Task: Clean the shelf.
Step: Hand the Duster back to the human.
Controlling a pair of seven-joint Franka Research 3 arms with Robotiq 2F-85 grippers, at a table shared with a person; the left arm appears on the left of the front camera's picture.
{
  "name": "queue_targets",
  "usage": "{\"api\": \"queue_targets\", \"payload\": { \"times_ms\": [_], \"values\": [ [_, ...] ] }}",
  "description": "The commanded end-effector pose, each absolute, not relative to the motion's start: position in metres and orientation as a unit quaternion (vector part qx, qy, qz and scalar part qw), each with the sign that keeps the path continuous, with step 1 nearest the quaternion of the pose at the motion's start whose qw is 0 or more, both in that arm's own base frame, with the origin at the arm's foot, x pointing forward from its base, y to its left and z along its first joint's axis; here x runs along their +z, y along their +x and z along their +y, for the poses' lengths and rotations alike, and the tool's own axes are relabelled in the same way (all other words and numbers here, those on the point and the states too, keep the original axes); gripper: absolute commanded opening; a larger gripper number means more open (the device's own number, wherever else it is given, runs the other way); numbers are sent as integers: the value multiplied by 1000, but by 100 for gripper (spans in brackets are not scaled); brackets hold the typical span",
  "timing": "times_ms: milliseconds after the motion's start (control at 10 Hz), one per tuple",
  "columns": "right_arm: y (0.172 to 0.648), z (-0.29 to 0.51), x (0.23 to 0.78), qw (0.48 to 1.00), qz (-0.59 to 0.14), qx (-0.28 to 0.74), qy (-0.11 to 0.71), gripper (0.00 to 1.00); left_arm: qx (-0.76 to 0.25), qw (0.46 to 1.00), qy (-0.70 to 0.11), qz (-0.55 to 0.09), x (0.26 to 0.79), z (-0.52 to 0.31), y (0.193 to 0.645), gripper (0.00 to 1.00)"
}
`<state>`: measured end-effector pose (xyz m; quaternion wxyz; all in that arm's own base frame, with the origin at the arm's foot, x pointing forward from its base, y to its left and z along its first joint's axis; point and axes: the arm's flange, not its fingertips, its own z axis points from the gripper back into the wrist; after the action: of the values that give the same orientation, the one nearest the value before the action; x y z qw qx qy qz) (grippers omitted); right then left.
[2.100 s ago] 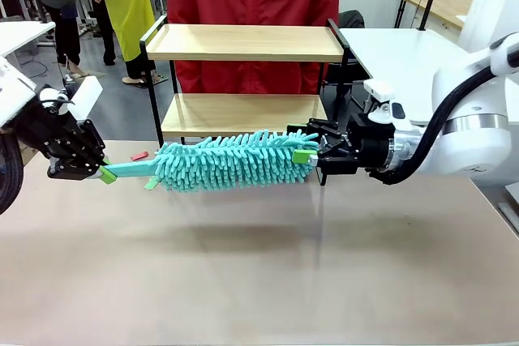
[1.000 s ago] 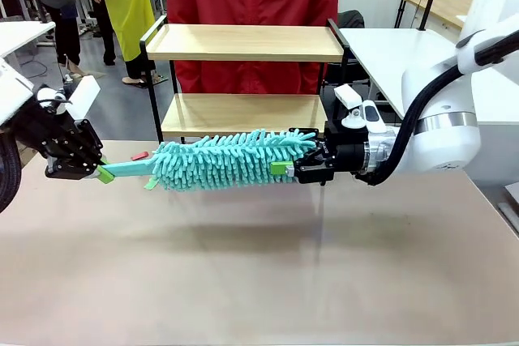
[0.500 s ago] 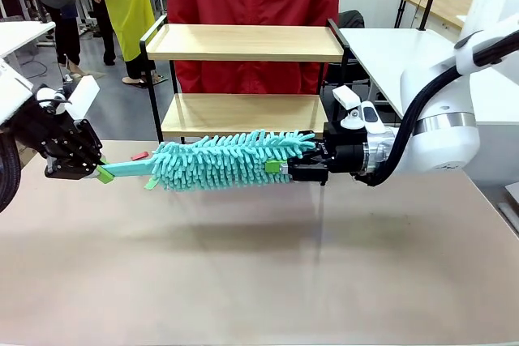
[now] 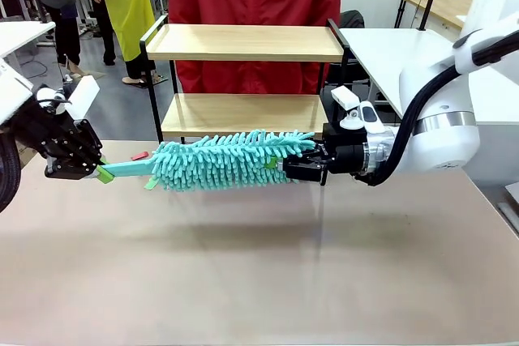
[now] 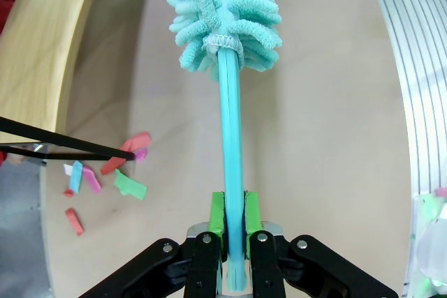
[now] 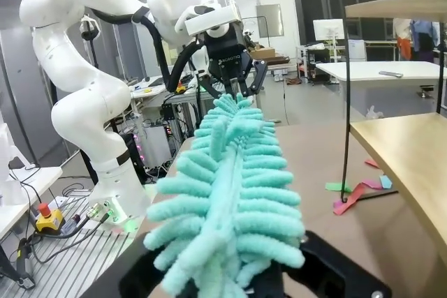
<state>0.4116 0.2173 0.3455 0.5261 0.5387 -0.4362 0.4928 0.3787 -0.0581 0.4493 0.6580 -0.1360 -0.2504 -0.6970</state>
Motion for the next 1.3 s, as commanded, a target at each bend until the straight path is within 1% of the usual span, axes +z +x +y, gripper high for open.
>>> {"api": "queue_targets", "payload": {
  "times_ms": [0,300,400,500,600,700,900,1000,1100,1200],
  "values": [
    [417,224,349,523,-419,499,549,0,-698,654,-142,-255,451,-65,376,13],
    [414,220,349,509,-424,512,546,0,-698,654,-142,-255,451,-65,376,13],
    [415,222,349,545,-449,504,497,0,-698,654,-142,-255,451,-65,376,13],
    [412,217,347,521,-431,502,540,0,-697,658,-137,-250,449,-58,378,71],
    [412,217,347,521,-431,502,540,0,-703,647,-142,-258,453,-57,376,70],
    [412,217,347,521,-431,502,540,0,-705,643,-148,-260,456,-55,375,100],
    [412,217,347,521,-431,502,540,0,-712,623,-184,-267,466,-46,374,100],
    [412,217,347,521,-431,502,540,0,-713,612,-200,-276,476,-36,373,94],
    [412,217,347,521,-431,502,540,0,-710,599,-225,-294,485,-26,372,100],
    [412,217,347,521,-431,502,540,0,-695,586,-257,-328,494,-8,372,100]
  ]
}}
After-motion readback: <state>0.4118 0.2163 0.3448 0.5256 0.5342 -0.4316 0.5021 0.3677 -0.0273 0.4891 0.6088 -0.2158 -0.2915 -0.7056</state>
